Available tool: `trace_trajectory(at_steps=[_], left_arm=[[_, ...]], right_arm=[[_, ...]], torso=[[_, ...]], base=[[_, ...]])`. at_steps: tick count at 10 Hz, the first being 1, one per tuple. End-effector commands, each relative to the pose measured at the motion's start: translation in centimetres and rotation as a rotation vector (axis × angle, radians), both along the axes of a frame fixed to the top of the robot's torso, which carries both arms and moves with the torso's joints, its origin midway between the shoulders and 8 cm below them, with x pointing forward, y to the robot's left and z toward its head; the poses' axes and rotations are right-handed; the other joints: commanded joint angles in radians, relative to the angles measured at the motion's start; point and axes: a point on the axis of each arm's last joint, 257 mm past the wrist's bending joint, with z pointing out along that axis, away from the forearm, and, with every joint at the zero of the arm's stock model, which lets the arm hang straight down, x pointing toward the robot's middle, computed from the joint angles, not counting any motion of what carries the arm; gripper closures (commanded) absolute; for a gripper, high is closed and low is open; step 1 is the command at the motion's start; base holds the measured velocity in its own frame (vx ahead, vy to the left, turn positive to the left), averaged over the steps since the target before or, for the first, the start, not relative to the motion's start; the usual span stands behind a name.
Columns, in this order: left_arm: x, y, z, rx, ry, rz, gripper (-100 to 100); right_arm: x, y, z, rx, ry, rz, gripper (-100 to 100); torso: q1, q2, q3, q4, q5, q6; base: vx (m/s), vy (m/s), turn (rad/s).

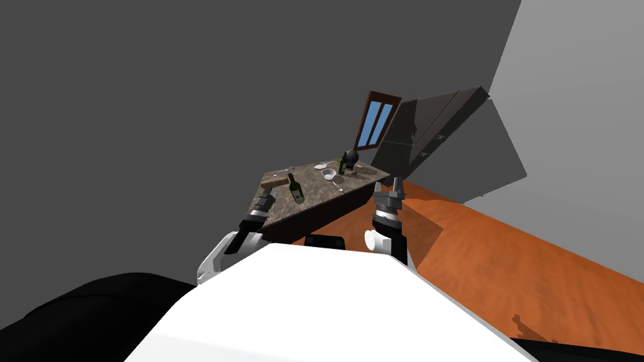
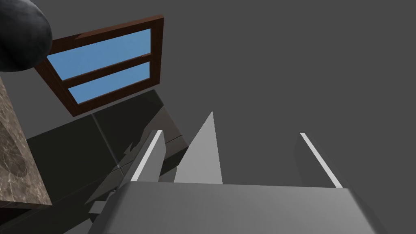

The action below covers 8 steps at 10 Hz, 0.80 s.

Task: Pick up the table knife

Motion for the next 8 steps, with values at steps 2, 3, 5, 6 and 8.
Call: trace_trajectory(at_steps=[2,3,5,6,8], left_arm=[[-0.2,2.3,-3.3,0.045,0.101,0.020,-100],[-0.6,3.8,-5.2,0.063,0.159,0.040,-100],[-1.0,5.5,-6.9,0.099,0.222,0.053,-100],[-1.5,7.0,-8.5,0.120,0.277,0.072,-100],[-2.3,9.1,-10.4,0.154,0.346,0.095,-100]], right_arm=[[0.0,0.0,0.0,0.000,0.000,0.000,0],[0.0,0.0,0.0,0.000,0.000,0.000,0],[0.0,0.0,0.0,0.000,0.000,0.000,0],[0.0,0.0,0.0,0.000,0.000,0.000,0],[0.0,0.0,0.0,0.000,0.000,0.000,0]], torso=[[0.000,0.000,0.000,0.000,0.000,0.000],[0.001,0.000,0.000,0.000,0.000,0.000],[0.001,0.000,0.000,0.000,0.000,0.000],[0.001,0.000,0.000,0.000,0.000,0.000],[0.002,0.001,0.000,0.000,0.000,-0.001]], base=[[-0.003,-0.026,-0.093],[-0.004,-0.026,-0.215],[-0.005,-0.014,-0.119],[-0.012,-0.014,-0.217],[-0.008,-0.006,-0.107]])
